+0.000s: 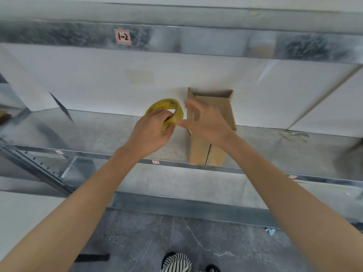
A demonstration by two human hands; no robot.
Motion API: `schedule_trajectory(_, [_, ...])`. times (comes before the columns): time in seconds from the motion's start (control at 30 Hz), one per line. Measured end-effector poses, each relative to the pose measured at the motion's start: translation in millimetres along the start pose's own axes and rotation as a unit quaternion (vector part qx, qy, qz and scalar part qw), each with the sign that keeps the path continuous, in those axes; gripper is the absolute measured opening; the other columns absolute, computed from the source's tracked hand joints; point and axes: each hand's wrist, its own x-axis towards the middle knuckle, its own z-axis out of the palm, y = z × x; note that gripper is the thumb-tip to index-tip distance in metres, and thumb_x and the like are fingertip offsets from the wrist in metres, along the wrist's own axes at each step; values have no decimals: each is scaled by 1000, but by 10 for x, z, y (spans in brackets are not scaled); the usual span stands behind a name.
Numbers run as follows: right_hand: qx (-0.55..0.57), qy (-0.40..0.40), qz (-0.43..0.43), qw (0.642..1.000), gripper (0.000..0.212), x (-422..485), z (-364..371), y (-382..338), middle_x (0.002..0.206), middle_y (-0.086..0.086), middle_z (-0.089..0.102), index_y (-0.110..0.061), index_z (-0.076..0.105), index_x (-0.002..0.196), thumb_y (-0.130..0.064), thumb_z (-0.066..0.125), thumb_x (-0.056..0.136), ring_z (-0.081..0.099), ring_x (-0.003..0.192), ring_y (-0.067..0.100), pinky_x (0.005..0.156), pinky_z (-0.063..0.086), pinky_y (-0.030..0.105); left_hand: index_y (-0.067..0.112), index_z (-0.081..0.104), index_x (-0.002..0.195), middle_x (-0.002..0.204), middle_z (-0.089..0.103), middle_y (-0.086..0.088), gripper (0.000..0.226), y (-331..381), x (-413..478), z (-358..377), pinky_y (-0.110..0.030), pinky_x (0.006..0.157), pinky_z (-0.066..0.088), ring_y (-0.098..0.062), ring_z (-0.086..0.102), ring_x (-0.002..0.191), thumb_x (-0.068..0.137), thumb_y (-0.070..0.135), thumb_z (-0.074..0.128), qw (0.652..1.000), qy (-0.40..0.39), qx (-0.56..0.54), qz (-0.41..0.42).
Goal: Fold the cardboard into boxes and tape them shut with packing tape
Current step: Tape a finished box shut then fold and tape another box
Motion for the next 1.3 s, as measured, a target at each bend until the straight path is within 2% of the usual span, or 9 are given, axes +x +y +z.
schedule_trajectory(0.2, [117, 77, 5, 990, 2, -22, -39, -13, 76, -6, 64, -10, 67, 82, -8, 66, 82, 56, 70, 4, 68, 48, 21, 8, 57, 84, 82, 56, 3, 21, 203, 11, -97, -32, 61, 40, -20, 49, 72, 80, 27, 49, 999, 7, -36, 10])
schedule_trajectory(0.43, [114, 46, 2, 992, 22, -76, -255, 42, 70, -7, 62, -19, 58, 71, -2, 60, 84, 56, 65, 4, 65, 45, 15, 14, 54, 85, 72, 54, 2, 14, 263, 48, -117, -30, 60, 35, -24, 49, 67, 90, 28, 54, 999, -26, -30, 7])
schedule_trajectory(0.6, [92, 29, 13, 995, 19, -125, -373, 74, 74, -8, 58, -18, 55, 76, -4, 55, 88, 53, 69, 3, 63, 41, 9, 14, 50, 68, 58, 47, -1, 49, 278, 74, -149, -31, 59, 27, -26, 45, 64, 86, 60, 48, 996, -26, 61, -53])
schedule_trajectory(0.73, [107, -3, 16, 994, 17, -149, -429, 73, 69, -4, 54, -16, 53, 75, -11, 62, 88, 46, 59, 3, 56, 37, 12, 15, 44, 62, 50, 43, 1, 49, 343, 80, -172, -31, 56, 29, -27, 45, 58, 88, 54, 55, 998, -19, 49, -28])
schedule_trajectory(0.9, [75, 27, 20, 997, 18, -111, -586, 151, 75, 0, 59, -17, 52, 74, -13, 65, 86, 50, 65, 6, 59, 39, 13, 11, 50, 63, 54, 62, -4, 40, 363, -3, -185, -32, 57, 46, -15, 58, 51, 81, 46, 48, 991, -86, -92, -44])
schedule_trajectory(1.0, [61, 48, 25, 997, 20, -117, -698, 215, 70, -4, 55, -18, 51, 72, -12, 64, 85, 48, 63, 4, 58, 40, 13, 16, 46, 62, 55, 59, -2, 40, 226, -2, -237, -35, 60, 46, -20, 57, 59, 79, 52, 41, 995, -89, 3, -41])
schedule_trajectory(1.1, [61, 73, 44, 994, 22, -131, -825, 325, 73, 2, 55, -18, 49, 70, -12, 64, 86, 49, 66, 10, 62, 41, 21, 17, 40, 55, 52, 47, 2, 53, 105, 39, -300, -29, 55, 30, -18, 46, 58, 76, 66, 37, 992, -66, 91, -50])
schedule_trajectory(1.17, [71, 85, 59, 992, 21, -147, -876, 407, 74, 4, 55, -17, 49, 71, -11, 64, 86, 50, 67, 14, 65, 44, 26, 14, 40, 54, 50, 44, -1, 54, 125, 14, -301, -30, 53, 30, -17, 43, 55, 77, 63, 38, 995, -67, 44, -65])
schedule_trajectory(1.3, [99, 82, 80, 988, 22, -230, -938, 514, 69, 2, 51, -14, 49, 71, -9, 64, 86, 48, 64, 12, 59, 42, 17, 8, 44, 57, 51, 53, -11, 49, 120, -27, -265, -36, 59, 42, -20, 45, 54, 83, 49, 44, 992, -73, -62, -84])
